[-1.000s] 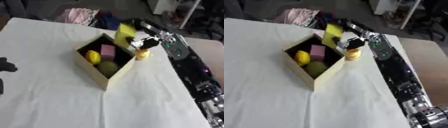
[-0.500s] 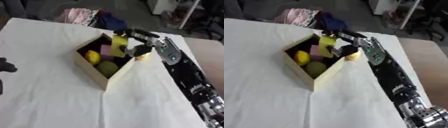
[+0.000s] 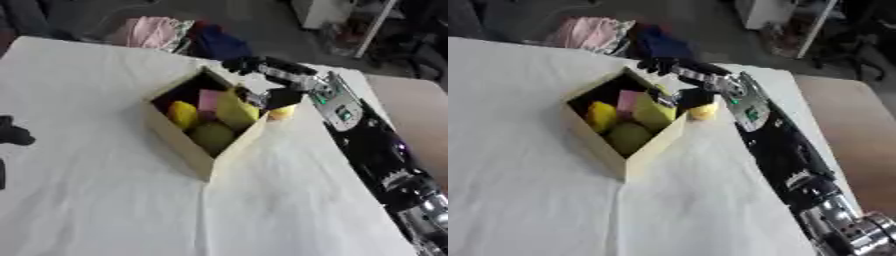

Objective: Pick up objects on the table and place them in the box.

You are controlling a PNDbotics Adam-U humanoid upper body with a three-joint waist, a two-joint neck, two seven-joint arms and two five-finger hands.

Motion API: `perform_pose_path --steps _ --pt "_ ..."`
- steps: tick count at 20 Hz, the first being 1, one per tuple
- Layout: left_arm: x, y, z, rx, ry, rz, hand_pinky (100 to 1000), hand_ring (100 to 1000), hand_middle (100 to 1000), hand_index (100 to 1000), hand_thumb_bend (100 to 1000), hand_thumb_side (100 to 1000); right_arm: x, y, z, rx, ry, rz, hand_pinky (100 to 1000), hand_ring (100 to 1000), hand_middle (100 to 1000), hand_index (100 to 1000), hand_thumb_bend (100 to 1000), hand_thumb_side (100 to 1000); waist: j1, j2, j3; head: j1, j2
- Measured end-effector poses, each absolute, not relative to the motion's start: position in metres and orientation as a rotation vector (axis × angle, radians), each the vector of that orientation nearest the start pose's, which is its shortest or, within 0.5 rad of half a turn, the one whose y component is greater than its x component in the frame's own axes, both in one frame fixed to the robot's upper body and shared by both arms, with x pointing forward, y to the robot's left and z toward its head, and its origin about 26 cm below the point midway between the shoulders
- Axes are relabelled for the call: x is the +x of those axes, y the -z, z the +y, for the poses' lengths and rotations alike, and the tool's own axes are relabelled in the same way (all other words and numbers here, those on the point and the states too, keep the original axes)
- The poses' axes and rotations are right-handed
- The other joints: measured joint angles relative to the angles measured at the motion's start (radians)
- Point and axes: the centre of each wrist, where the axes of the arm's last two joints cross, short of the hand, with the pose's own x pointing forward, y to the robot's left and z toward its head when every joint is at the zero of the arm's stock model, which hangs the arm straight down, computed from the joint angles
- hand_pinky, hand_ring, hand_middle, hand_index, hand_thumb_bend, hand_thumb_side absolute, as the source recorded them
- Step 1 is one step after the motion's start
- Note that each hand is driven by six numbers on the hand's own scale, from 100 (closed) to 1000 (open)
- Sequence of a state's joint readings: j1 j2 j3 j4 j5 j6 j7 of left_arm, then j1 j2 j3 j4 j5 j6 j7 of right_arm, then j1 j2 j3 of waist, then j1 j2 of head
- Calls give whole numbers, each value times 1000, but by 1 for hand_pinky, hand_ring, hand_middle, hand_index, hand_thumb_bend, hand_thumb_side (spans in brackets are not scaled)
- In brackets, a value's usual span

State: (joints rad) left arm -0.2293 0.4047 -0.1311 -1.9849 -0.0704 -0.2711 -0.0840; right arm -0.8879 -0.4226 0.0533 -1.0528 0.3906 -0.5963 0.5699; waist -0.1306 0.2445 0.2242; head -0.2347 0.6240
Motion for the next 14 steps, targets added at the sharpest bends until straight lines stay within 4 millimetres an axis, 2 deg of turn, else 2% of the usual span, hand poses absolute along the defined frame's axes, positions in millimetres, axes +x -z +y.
perform_pose_path --steps 1,2,3,6,7,8,14 --pt "292 -171 248 81 734 -2379 778 669 639 827 100 569 466 -210 -287 -307 -1519 -1996 917 932 970 1000 100 568 0 0 -2 1 0" --pt "292 -171 249 81 733 -2379 778 669 638 827 100 581 465 -211 -294 -323 -1498 -2007 919 934 974 1000 100 407 0 0 -3 3 0" --pt "292 -171 249 81 733 -2378 778 669 638 827 100 570 465 -211 -303 -340 -1475 -2011 919 933 971 1000 100 541 0 0 -4 5 0" --pt "292 -170 249 83 732 -2375 777 669 638 827 100 569 463 -207 -329 -393 -1415 -2001 907 915 958 1000 100 489 0 0 -9 8 -1" --pt "292 -170 249 84 731 -2375 778 669 638 828 100 562 463 -205 -336 -409 -1395 -1998 902 910 953 1000 100 406 0 0 -9 9 -1" --pt "292 -170 249 85 731 -2374 777 669 638 828 100 569 463 -202 -343 -425 -1379 -1994 901 909 951 1000 100 481 0 0 -9 11 -1" --pt "291 -170 250 95 731 -2373 777 669 638 828 100 568 463 -180 -365 -493 -1348 -1945 888 897 935 999 100 533 0 0 -10 13 -2"
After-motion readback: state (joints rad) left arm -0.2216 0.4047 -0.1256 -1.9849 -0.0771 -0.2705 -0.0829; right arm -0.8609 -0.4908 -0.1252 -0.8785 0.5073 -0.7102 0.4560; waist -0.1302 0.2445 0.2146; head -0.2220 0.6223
